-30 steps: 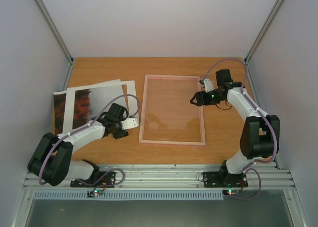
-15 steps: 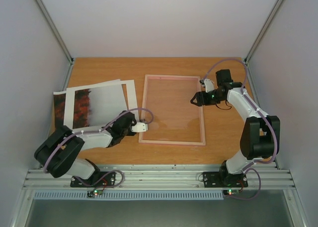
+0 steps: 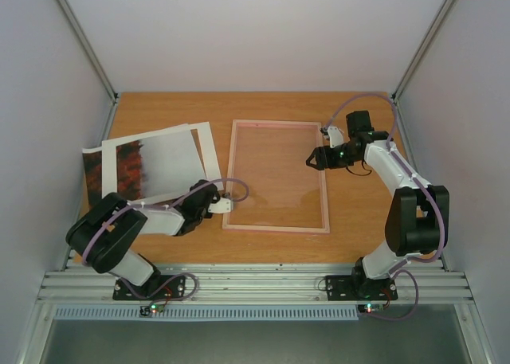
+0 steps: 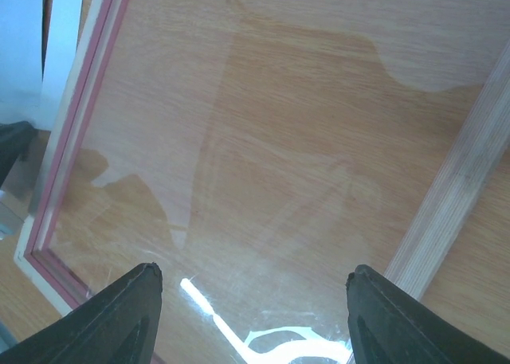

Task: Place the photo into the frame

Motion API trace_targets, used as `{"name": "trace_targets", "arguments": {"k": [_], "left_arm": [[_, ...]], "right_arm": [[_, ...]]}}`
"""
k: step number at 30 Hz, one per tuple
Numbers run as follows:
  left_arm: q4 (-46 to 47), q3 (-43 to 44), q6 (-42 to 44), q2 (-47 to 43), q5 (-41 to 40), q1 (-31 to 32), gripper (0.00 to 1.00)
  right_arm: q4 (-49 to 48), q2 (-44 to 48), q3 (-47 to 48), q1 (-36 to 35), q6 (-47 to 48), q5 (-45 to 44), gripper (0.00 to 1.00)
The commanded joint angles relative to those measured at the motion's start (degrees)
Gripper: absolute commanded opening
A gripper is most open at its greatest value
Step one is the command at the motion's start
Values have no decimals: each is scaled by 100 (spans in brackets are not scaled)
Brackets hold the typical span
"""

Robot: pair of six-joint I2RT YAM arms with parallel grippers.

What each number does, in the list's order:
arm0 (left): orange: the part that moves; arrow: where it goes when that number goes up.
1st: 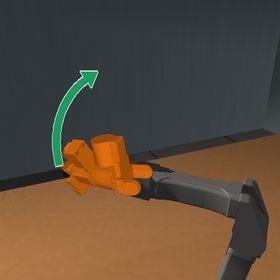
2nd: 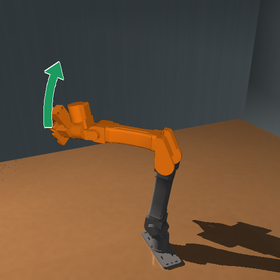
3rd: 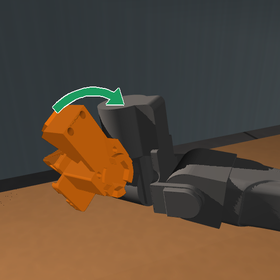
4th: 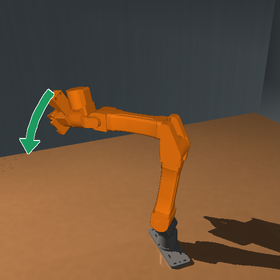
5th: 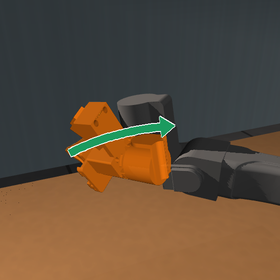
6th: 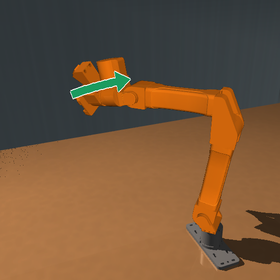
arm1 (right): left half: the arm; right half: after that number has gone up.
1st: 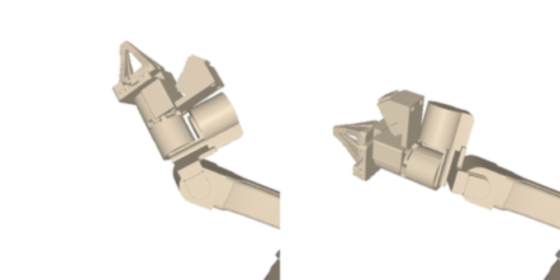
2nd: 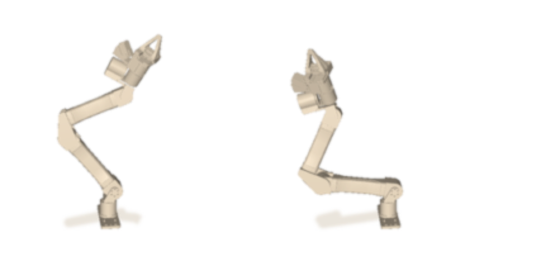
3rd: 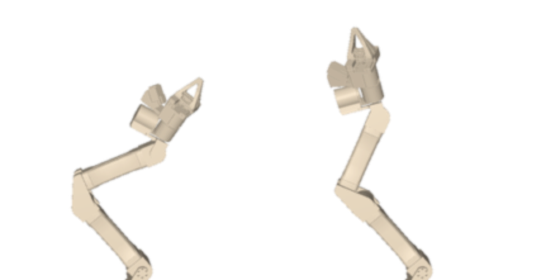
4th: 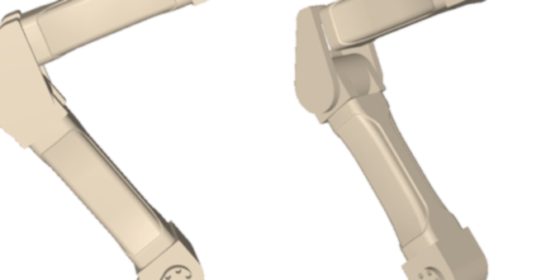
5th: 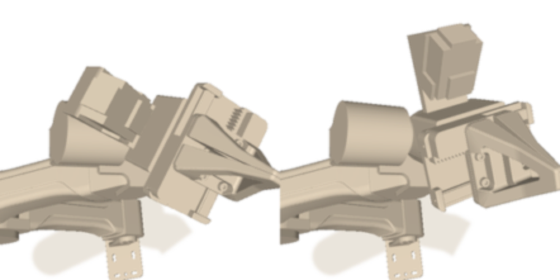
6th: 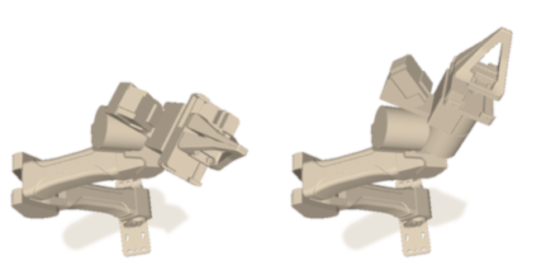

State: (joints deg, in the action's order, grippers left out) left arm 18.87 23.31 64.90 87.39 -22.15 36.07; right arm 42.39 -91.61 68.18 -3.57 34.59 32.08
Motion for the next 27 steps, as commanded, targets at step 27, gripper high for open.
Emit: {"name": "trace_targets", "arguments": {"k": [27], "left_arm": [[-3682,2481,-2528,-1370,1540,114,0]], "right_arm": [[-74,12,250,7,-149,424,64]]}}
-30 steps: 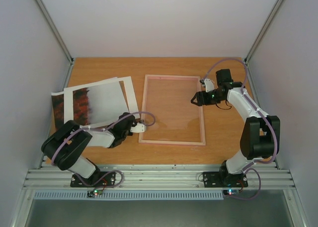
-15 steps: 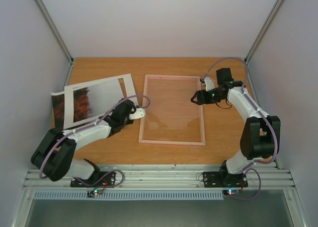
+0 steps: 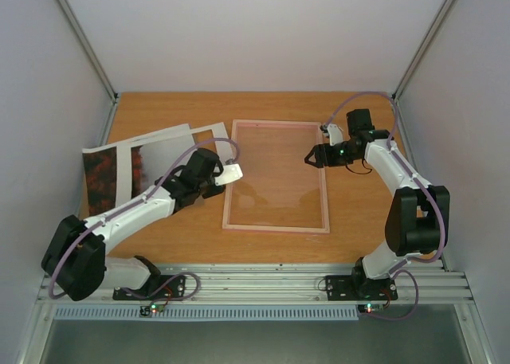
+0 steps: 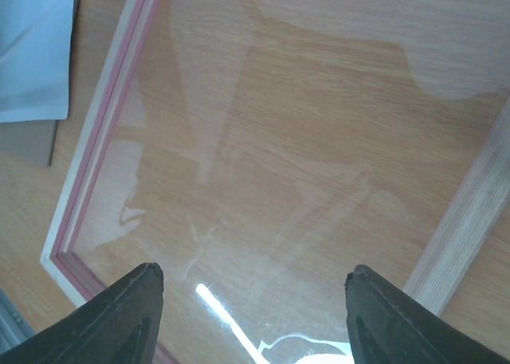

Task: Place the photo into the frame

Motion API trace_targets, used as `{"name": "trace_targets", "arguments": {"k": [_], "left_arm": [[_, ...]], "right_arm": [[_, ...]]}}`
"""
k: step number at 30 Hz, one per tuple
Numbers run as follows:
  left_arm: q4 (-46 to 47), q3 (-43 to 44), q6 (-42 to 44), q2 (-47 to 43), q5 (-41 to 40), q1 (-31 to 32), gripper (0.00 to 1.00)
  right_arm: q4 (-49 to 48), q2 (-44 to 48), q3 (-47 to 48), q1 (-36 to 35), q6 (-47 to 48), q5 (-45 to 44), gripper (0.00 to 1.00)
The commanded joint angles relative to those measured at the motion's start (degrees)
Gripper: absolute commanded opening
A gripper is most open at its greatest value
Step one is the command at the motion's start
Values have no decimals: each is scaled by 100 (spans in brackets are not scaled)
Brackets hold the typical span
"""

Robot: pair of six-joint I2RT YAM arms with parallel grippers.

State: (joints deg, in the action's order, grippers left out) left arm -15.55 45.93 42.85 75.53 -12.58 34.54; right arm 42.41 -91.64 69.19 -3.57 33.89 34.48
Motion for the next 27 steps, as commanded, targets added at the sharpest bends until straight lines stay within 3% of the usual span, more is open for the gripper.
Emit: {"name": "trace_targets", "arguments": {"k": [1,6,16,21,27], "left_arm": [[-257,288,-368,-154,647,303,0],[-822,805,-655,-136,1367,312,0],[-2587,1995,-1024,-516,3384,49,0],[-3022,2465,-1097,-522,3885,-121,0],[-3274,2850,-1201,-427,4109,-159,1]], "right_arm": [[-69,14,148,6,-57,208,64],[-148,265,29,5,510,677,67],[-418,894,-41,-1,2908,2253,74],[-109,863,383,-178,3739,2857,77],[487,929,358,-900,4493,3006,82]]}}
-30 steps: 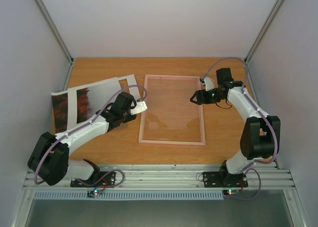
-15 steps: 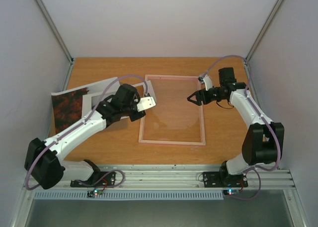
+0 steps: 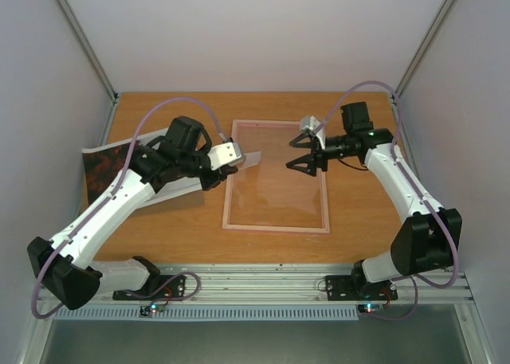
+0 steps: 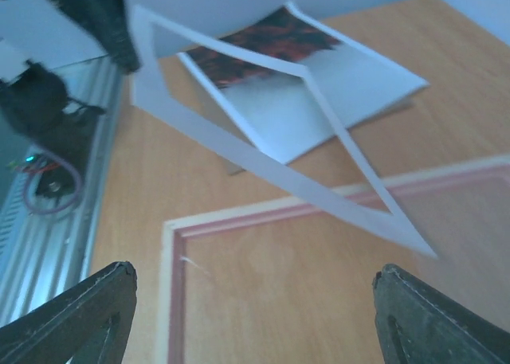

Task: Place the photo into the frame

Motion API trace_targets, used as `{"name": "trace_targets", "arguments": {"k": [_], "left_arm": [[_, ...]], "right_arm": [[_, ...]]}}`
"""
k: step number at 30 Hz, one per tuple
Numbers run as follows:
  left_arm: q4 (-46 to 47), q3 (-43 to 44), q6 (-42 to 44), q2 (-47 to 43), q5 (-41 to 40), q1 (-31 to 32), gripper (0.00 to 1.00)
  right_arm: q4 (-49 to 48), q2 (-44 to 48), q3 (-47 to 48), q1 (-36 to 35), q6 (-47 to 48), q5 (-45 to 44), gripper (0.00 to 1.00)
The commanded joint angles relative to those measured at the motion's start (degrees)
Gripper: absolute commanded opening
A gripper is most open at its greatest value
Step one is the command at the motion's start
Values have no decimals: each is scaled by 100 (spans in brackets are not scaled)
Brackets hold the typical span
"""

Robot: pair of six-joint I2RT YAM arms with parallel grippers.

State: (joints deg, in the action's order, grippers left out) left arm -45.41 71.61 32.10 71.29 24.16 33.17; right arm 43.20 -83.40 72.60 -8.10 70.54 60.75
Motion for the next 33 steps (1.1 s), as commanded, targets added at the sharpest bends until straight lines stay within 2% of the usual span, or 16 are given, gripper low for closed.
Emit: {"name": "trace_targets", "arguments": {"k": [1,6,9,11,14,15,17,19,22,24,29,30,31,33], "left_arm": [[-297,300,-117,7,483,-22,0],[-368,376,-98,73,609,-21,1],[-389,415,-131,102,590,-21,0],[-345,424,-146,108,562,-21,0],[-292,466,-237,144,528,-23,1],[-278,479,-287,150,513,-26,0],[-282,523,-353,159,575,-42,1],[-326,551,-347,187,687,-43,0],[-392,610,-289,230,812,-38,1],[-421,639,-258,253,800,-41,0],[-427,766,-463,302,768,-166,0],[-465,842,-532,339,710,-207,1],[-567,959,-592,385,624,-252,7],[-1089,1386,-571,612,389,-319,31]], "right_arm": [[250,104,-31,-602,762,303,82],[-721,-154,-19,-1121,72,-27,83],[-895,-284,34,-1326,-123,-74,76],[-962,-278,-45,-1472,-151,-153,67],[-1161,-206,-181,-1618,-298,-353,44],[-1166,-181,-184,-1630,-362,-363,40],[-1236,-153,-207,-1653,-450,-358,42],[-1391,-185,-247,-1733,-455,-454,57],[-1538,-301,-191,-1806,-370,-536,59],[-1487,-399,-59,-1818,-335,-527,48],[-1278,-258,67,-1818,-188,-421,3],[-1171,-187,95,-1814,-158,-408,1],[-1049,-134,142,-1810,-129,-414,1],[-693,-65,315,-1789,-101,-483,1]]}}
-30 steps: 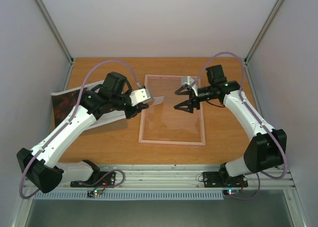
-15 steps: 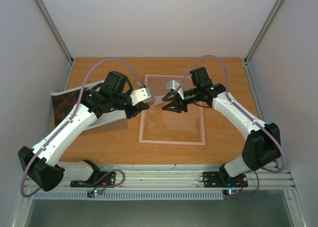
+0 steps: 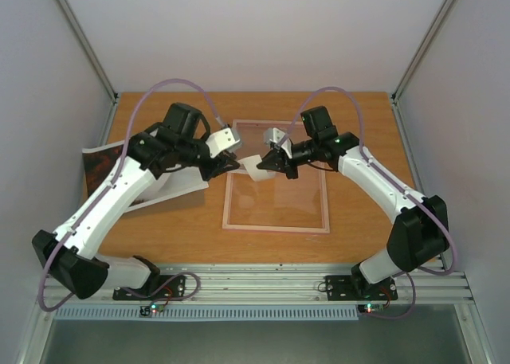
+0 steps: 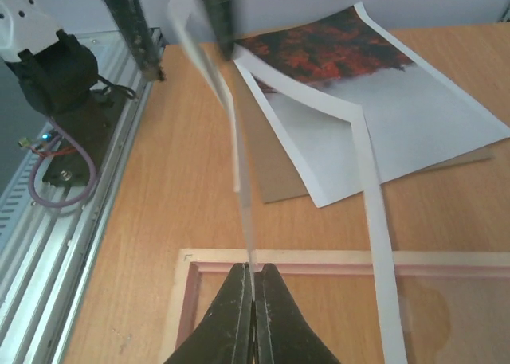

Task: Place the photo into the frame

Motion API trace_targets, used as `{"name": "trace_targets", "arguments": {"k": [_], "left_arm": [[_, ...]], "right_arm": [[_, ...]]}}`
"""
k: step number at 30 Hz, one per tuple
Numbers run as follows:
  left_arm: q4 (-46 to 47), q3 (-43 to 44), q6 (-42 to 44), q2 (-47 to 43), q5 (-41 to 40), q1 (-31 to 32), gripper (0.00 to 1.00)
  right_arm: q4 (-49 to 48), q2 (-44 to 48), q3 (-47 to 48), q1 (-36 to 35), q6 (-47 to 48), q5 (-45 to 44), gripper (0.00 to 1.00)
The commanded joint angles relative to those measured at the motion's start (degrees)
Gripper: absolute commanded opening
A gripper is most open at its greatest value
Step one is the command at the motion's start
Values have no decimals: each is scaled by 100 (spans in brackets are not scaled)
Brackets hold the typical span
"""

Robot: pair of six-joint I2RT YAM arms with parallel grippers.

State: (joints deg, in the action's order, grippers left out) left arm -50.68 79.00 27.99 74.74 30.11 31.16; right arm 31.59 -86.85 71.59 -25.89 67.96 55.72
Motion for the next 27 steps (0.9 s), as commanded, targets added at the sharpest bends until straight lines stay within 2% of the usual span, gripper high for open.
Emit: {"name": "trace_targets", "arguments": {"k": [1,2,3,5,7,12,18,27], "left_arm": [[-885,1052,-57,396,-297,-146,43],[-1216,1378,24,565,-352,-169,52],[-1636,1743,169,731,-347,-186,58],[-2349,2340,605,1012,-300,-189,63],[-2670,2627,851,1150,-369,-189,64],[-2865,2749,1137,1300,-747,-180,61],[-3018,3007,1470,1460,-989,-181,42],[-3298,3033,1841,1481,-1051,-146,39]], "right_arm": [[656,276,553,8,105,-30,1],[852,251,675,27,59,-66,1],[1108,206,794,50,14,-115,1],[1520,75,1080,102,-53,-157,1],[1832,-10,1299,162,-64,-136,1],[2037,104,1356,231,107,-157,1],[2199,274,1378,324,279,-164,1],[2193,367,1419,420,193,-163,1]]}}
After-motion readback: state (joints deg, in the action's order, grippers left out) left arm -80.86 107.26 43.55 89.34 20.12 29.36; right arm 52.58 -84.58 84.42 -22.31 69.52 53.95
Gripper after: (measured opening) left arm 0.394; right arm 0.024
